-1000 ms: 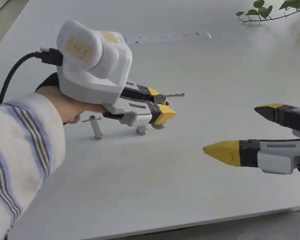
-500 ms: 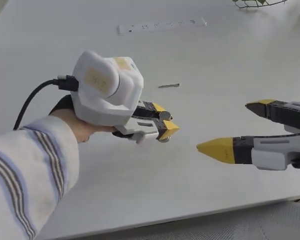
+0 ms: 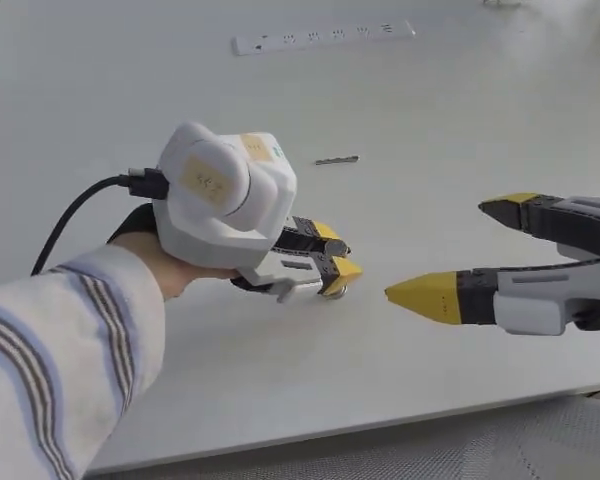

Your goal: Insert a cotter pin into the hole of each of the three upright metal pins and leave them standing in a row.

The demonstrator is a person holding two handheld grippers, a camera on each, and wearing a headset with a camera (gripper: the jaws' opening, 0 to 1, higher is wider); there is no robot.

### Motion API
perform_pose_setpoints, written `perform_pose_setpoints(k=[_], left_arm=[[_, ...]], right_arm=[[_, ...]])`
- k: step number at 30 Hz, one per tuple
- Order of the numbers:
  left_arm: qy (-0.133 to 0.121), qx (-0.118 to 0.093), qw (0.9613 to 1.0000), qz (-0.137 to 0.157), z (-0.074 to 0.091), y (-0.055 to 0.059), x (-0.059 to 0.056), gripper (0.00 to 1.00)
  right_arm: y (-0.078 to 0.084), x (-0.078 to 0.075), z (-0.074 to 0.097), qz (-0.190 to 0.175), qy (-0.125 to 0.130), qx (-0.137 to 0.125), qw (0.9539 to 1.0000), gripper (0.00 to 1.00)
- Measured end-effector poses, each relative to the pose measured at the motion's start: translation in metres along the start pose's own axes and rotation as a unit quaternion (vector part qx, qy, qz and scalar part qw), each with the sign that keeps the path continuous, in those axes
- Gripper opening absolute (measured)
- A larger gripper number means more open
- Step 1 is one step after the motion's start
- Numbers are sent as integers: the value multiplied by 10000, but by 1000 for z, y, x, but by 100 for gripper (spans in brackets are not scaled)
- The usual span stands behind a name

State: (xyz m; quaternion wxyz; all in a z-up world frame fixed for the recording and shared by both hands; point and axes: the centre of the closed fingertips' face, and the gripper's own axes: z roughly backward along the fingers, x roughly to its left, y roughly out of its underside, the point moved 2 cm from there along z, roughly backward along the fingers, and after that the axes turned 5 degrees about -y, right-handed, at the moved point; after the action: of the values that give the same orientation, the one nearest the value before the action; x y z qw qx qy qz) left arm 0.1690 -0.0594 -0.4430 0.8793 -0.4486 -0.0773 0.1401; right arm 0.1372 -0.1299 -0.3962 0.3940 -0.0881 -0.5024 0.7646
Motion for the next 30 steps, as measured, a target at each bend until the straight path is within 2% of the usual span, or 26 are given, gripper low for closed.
perform_pose_setpoints(k=[3, 19, 23, 28, 30], left_arm=[[27, 67, 9999, -152, 0, 2, -3, 10], [13, -18, 9999, -117, 4, -2, -6, 10], [-19, -111, 9999, -118, 6, -6, -6, 10], [61, -367, 9993, -95, 14, -15, -5, 11], [16, -461, 9988, -133, 18, -20, -5, 16]], right_arm=[[1, 1, 0, 6, -6, 31, 10000, 91], [1, 5, -2, 45, -54, 75, 9999, 91], [1, 6, -3, 52, -69, 80, 9999, 91], [1, 8, -4, 85, -101, 92, 9999, 91], [0, 9, -4, 103, -109, 96, 9998, 91]])
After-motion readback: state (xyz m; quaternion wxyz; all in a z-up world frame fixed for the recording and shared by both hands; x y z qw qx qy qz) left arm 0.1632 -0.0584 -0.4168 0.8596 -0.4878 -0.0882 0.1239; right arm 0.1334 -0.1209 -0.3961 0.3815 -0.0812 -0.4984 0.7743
